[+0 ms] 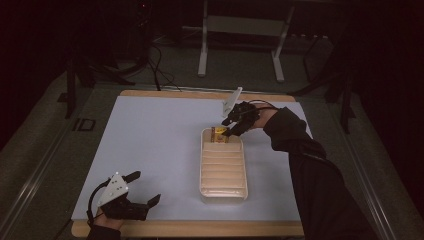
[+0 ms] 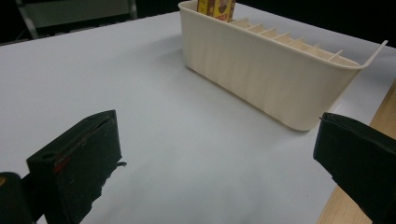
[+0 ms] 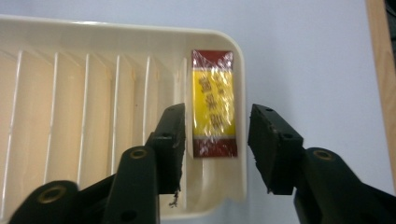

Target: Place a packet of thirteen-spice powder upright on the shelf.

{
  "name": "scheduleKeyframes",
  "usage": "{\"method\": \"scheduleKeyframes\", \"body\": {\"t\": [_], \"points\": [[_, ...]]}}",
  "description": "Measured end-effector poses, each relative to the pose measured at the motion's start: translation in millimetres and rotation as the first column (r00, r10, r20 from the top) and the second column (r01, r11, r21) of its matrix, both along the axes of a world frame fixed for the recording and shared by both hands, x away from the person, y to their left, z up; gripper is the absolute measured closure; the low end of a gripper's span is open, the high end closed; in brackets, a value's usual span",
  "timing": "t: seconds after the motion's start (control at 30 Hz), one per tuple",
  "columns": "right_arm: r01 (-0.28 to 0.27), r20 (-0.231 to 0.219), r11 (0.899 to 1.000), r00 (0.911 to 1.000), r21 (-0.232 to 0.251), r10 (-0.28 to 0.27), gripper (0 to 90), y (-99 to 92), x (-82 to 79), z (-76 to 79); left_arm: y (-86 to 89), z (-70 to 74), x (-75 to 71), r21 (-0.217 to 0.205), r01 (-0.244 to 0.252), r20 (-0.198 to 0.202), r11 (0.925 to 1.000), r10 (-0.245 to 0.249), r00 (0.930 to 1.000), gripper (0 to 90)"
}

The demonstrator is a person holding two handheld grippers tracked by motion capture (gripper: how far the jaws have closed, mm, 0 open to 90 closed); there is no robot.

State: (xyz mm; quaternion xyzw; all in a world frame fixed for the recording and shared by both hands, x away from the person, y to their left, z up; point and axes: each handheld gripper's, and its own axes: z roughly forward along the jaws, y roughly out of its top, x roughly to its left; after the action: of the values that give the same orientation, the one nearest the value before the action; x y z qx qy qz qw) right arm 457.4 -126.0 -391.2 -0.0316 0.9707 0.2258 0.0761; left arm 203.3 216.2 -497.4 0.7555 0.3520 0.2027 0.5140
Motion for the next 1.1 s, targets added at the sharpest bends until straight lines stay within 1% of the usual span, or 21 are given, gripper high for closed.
{"method": "scheduleKeyframes", "body": {"t": [0.03, 0.07, 0.13, 0.2, 0.23, 0.3, 0.37, 0.43, 0.5, 0.57, 0.63, 0.73, 0.77, 0.8, 0.83, 0.87, 0.97, 1.0, 1.03, 1.07, 1.1], "points": [[0.0, 0.0, 1.0, 1.0, 0.0, 0.0, 55.4, 0.0, 0.0, 0.0, 0.0, 0.0, 0.0, 0.0, 0.0, 0.0, 1.0, 0.0, 1.0, 1.0], [0.028, 0.007, 1.0, 0.9996, -0.003, -0.028, 50.7, -4.2, -1.7, 3.9, -0.2, -0.1, 0.1, 0.001, -0.001, 0.0, 1.0, 0.001, 1.0, 0.9], [0.048, 0.004, 0.999, 0.9989, 0.018, -0.048, 42.3, -8.2, -2.7, 7.4, -0.4, -0.1, 0.1, 0.001, -0.002, -0.002, 1.0, 0.002, 1.0, 1.0], [0.075, 0.025, 0.997, 0.9969, 0.025, -0.075, 33.8, -12.1, -2.4, 10.9, -0.5, -0.3, 0.3, 0.001, -0.003, -0.002, 1.0, 0.003, 1.0, 1.0], [0.097, 0.018, 0.995, 0.995, 0.019, -0.098, 29.9, -13.9, -0.8, 12.3, -0.7, -0.4, 0.3, 0.001, -0.005, -0.003, 1.0, 0.005, 1.0, 1.0], [0.16, -0.001, 0.987, 0.9871, 0.018, -0.16, 21.3, -17.7, 2.6, 14.7, -0.7, -0.4, 0.4, 0.002, -0.005, -0.003, 1.0, 0.005, 1.0, 1.0], [0.191, -0.021, 0.981, 0.9815, 0.025, -0.19, 14.5, -22.9, 4.8, 17.1, -0.5, -0.5, 0.6, 0.002, -0.008, -0.003, 1.0, 0.008, 1.0, 1.0], [0.204, -0.03, 0.978, 0.9788, 0.049, -0.202, 10.5, -28.7, 4.8, 19.1, -0.6, -0.5, 0.8, 0.001, -0.009, -0.005, 1.0, 0.009, 1.0, 1.0], [0.209, -0.025, 0.975, 0.978, 0.077, -0.207, 10.6, -34.1, 3.1, 19.7, -0.7, -0.8, 1.0, 0.005, -0.007, -0.006, 1.0, 0.007, 1.0, 0.9], [0.249, -0.04, 0.963, 0.9684, 0.099, -0.246, 10.6, -39.1, 3.0, 20.0, -0.8, -0.8, 0.8, 0.003, -0.007, -0.006, 1.0, 0.007, 1.0, 1.0], [0.268, -0.023, 0.957, 0.9634, 0.107, -0.267, 10.6, -44.3, 0.9, 18.4, -0.5, -0.7, 0.8, 0.003, -0.007, -0.005, 1.0, 0.007, 1.0, 1.0], [0.329, -0.024, 0.933, 0.944, 0.146, -0.329, 10.6, -52.7, -0.4, 16.9, -0.3, -0.6, 1.0, 0.003, -0.007, -0.006, 1.0, 0.007, 1.0, 1.0], [0.356, -0.011, 0.921, 0.9332, 0.159, -0.359, 10.6, -55.4, -1.0, 16.4, -0.3, -0.6, 1.0, 0.003, -0.007, -0.006, 1.0, 0.007, 1.0, 1.0], [0.391, -0.009, 0.904, 0.9185, 0.171, -0.395, 10.7, -58.4, -1.1, 15.5, -0.6, -0.8, 1.4, 0.003, -0.006, -0.006, 1.0, 0.006, 1.0, 1.0], [0.408, -0.009, 0.894, 0.9105, 0.184, -0.413, 10.7, -61.4, -1.7, 14.4, -0.6, -0.8, 1.4, 0.003, -0.006, -0.006, 1.0, 0.006, 1.0, 0.9], [0.436, -0.004, 0.879, 0.8964, 0.193, -0.443, 10.7, -64.9, -3.7, 12.4, -0.9, -0.8, 1.7, 0.001, -0.006, -0.007, 1.0, 0.006, 1.0, 0.9], [0.469, -0.002, 0.858, 0.8776, 0.208, -0.479, 10.7, -72.4, -7.6, 6.7, -1.1, -0.8, 1.8, 0.002, -0.006, -0.007, 1.0, 0.006, 1.0, 1.0], [0.485, 0.001, 0.849, 0.8684, 0.211, -0.496, 10.7, -75.2, -9.2, 4.9, -1.1, -0.8, 1.8, 0.001, -0.007, -0.007, 1.0, 0.007, 0.9999, 1.0], [0.494, -0.005, 0.841, 0.8627, 0.218, -0.506, 10.7, -78.0, -10.4, 3.0, -1.1, -0.9, 2.0, 0.001, -0.008, -0.007, 1.0, 0.008, 0.9999, 0.9], [0.51, -0.007, 0.83, 0.853, 0.225, -0.522, 10.7, -80.8, -12.2, 1.7, -1.1, -0.9, 2.0, 0.001, -0.009, -0.007, 1.0, 0.009, 0.9999, 1.0], [0.527, -0.013, 0.815, 0.8411, 0.241, -0.541, 11.4, -83.8, -13.8, 0.4, -1.1, -0.9, 2.0, 0.001, -0.009, -0.007, 1.0, 0.009, 0.9999, 1.0]]}}
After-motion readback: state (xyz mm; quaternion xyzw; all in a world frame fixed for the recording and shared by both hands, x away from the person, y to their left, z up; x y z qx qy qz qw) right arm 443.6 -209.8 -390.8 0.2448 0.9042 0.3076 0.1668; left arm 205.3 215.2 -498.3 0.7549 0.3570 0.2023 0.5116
